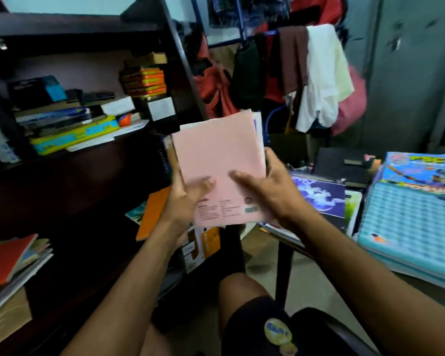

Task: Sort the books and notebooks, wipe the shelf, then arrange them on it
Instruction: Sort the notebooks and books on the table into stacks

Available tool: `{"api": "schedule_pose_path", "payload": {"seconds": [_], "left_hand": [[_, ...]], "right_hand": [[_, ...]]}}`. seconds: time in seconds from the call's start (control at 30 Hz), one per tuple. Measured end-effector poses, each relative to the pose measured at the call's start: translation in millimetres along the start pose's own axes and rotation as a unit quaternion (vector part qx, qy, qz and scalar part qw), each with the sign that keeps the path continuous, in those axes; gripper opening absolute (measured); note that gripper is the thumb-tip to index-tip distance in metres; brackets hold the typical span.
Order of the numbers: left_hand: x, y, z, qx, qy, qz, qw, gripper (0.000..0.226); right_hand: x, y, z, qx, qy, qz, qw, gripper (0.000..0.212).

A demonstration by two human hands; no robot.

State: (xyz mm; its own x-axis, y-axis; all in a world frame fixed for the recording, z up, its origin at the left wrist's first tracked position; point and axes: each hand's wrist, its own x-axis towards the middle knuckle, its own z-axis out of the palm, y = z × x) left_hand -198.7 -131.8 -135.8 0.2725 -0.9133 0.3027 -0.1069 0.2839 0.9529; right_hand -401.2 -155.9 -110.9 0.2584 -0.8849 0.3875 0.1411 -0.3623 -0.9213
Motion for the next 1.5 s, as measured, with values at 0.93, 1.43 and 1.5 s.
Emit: {"api": "schedule_pose_path", "payload": {"seconds": [0.93,1.43,1.5], "left_hand": [[-71.5,0.7,337.5,0.105,-0.277,0.057,0.954,0.073],[-70.2,24.7,335.1,0.354,-0.337,-0.020,0.872,0.065],[-71.1,24.9,332.0,0.361,-0.329,-0.006,0.873,0.067]], "right_hand": [[-155.0,-19.2,-314.4,-0.235,0.225,0.100,0.940,0.060],[-154.1,-27.4,-311.2,-0.458,0.126,0.379,0.794,0.057],[-150.9,-27.2,-313.1,-0.495,0.115,0.385,0.770,0.068]]}}
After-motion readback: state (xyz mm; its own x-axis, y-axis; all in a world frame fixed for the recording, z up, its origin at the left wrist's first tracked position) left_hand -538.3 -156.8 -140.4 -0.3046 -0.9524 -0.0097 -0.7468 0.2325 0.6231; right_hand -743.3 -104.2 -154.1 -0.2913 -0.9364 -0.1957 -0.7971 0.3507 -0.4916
